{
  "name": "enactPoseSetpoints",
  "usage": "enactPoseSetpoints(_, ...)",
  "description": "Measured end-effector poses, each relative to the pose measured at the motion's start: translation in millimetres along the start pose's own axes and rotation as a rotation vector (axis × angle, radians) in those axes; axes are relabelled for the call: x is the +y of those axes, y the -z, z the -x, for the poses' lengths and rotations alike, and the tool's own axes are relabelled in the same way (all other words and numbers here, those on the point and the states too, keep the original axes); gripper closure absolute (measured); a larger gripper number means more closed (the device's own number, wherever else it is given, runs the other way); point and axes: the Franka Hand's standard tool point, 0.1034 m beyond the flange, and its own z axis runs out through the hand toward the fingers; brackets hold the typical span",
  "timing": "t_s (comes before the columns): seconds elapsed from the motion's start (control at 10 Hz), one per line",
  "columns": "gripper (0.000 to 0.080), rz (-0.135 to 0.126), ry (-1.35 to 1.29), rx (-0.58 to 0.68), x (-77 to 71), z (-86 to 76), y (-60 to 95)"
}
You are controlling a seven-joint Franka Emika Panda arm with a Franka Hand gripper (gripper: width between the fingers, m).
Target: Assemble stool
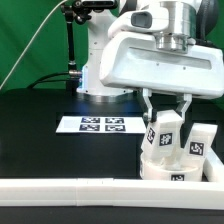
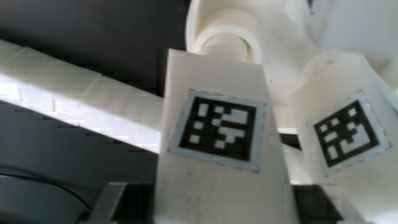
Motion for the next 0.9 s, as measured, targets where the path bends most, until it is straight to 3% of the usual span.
enactPoseSetpoints(0.2,0.0472,-0.005,0.012,-0.006,-8.7,4.9,-3.3)
enactPoseSetpoints(0.7,0.0472,-0.001,0.017,0.026,-10.3,4.6,-3.9)
enactPoseSetpoints(0.8,0.0398,-0.001,0.017,0.026,-10.3,4.6,-4.0)
enactPoseSetpoints(0.9,0.0398,-0.002,0.017,0.021,-10.6,4.4,-3.4)
